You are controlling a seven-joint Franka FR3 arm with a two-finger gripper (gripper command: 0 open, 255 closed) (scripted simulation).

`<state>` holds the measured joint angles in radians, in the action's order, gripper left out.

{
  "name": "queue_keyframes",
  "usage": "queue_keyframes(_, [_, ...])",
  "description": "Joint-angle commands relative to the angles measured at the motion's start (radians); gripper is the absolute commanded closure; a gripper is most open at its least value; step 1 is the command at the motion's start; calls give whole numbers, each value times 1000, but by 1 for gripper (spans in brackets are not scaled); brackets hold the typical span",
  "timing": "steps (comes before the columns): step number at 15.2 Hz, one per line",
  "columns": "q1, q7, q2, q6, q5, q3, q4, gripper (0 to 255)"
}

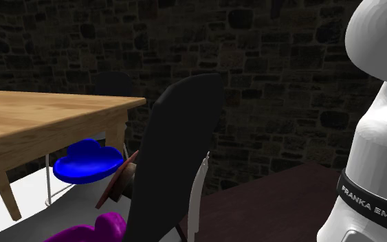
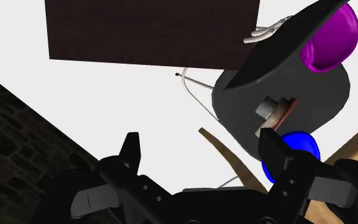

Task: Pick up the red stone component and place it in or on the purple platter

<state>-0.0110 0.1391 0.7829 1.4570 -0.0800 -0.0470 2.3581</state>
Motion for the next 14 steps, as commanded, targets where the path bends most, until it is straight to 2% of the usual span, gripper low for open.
queue_keyframes(1, [0, 0, 0, 0, 0, 0, 0, 0])
queue_keyframes(8, [15, -213, 36, 185, -112, 159, 183, 0])
queue_keyframes(14, [40, -393, -18, 373, -212, 311, 280, 0])
